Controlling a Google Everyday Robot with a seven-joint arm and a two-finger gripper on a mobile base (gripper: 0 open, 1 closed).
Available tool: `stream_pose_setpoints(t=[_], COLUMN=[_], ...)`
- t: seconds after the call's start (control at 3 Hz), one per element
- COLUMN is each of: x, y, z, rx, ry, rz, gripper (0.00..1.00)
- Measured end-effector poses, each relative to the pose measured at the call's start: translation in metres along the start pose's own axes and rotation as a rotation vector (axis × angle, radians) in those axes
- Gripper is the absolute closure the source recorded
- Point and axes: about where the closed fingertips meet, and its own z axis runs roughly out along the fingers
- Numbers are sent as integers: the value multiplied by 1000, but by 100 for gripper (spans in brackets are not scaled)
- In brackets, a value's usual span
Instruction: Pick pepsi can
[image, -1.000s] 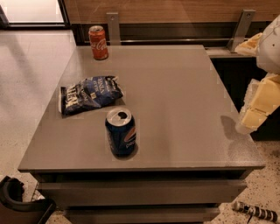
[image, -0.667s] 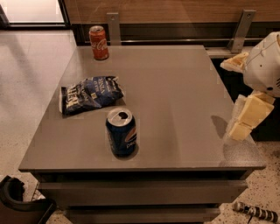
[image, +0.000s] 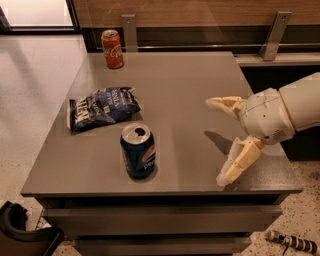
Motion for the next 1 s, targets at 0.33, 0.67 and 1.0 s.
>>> stream_pose_setpoints(t=[0.33, 0.67, 1.0], x=[-46, -83, -90], y=[4, 4, 4], z=[20, 25, 25], rx=[-76, -115, -122], ry=[-289, -497, -518], rz=[-16, 2, 4], gripper=[0, 0, 0])
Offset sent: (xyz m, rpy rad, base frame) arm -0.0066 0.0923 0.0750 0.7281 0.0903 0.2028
